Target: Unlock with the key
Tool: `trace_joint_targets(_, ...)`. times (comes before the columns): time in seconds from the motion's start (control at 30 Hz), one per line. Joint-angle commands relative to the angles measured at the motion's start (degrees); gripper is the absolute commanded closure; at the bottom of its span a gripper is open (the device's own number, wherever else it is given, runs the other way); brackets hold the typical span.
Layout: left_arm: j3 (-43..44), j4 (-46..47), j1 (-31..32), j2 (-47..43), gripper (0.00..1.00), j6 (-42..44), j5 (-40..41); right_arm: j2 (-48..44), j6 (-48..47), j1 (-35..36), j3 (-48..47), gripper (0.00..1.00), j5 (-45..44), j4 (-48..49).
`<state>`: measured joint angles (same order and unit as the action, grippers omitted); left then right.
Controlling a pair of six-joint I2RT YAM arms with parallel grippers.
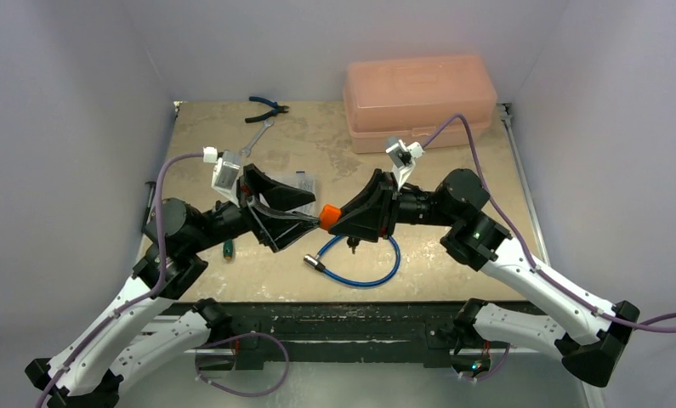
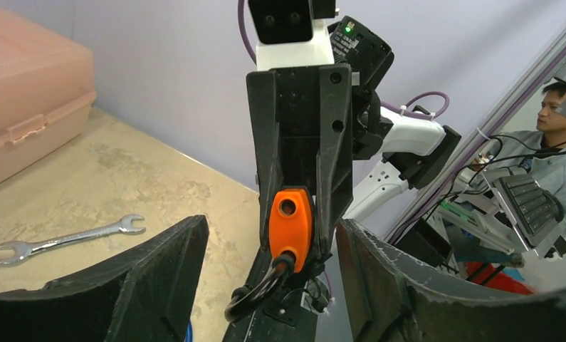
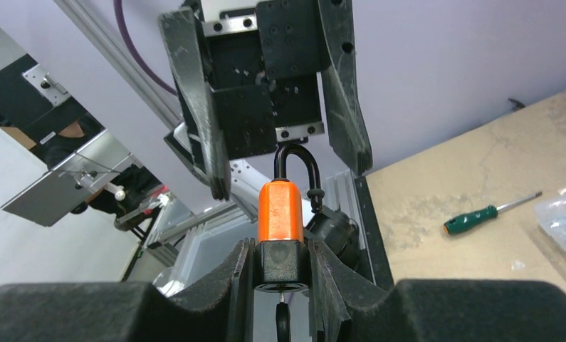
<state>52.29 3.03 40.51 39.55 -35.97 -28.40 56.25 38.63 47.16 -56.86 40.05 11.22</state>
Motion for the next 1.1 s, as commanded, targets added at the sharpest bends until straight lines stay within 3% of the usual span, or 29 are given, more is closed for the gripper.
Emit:
trace_joint_targets(0.0, 0.12, 3.63, -0.35, 0.5, 0.33, -0.72, -1.47, 0.53, 0.92, -0.62, -4.79, 1.0, 0.3, 5.66)
trace_joint_targets(0.27, 0.03, 2.87, -0.32, 1.56, 0.77, -2.59, 0.12, 1.67, 0.48, -0.75, -5.06, 1.0, -0.42, 5.14)
trace_joint_targets(0.4, 1.34, 0.39, -0.34, 3.06, 0.84, -4.77, 2.01, 1.58, -1.35, -0.77, -5.95, 1.0, -2.62, 2.6)
trace_joint_targets(0.5, 1.54, -0.15, -0.34, 3.6, 0.84, -6.08, 2.23, 1.84, -3.22, -0.77, -7.18, 1.0, -4.75, 0.29)
trace_joint_targets(0.53, 1.55, -0.46, -0.3, 3.48, 0.81, -6.08, 2.39, 1.93, -3.58, -0.83, -7.41, 1.0, -5.14, -0.13)
trace_joint_targets(0.6, 1.52, -1.6, -0.35, 2.97, 0.63, -5.15, 3.09, 2.23, -4.13, -0.84, -7.72, 1.0, -5.45, -0.84)
trace_joint_targets(0.67, 2.37, -5.06, -0.34, 2.15, 0.3, -3.74, 5.27, 2.35, -4.47, -0.82, -7.55, 1.0, -6.5, -1.55)
trace_joint_targets(0.73, 4.06, -9.28, -0.34, 1.41, 0.07, -2.2, 8.45, 2.11, -4.89, -0.88, -7.08, 1.0, -9.6, -3.33)
trace_joint_targets(0.8, 6.28, -12.82, -0.34, 1.2, 0.02, -0.09, 10.62, 1.66, -4.71, -1.4, -5.84, 1.0, -12.04, -4.76)
trace_joint_targets(1.07, 11.28, -27.8, -0.3, 0.01, 0.01, 9.6, 24.87, 0.58, -2.31, -5.85, 0.25, 1.0, -20.61, -9.79)
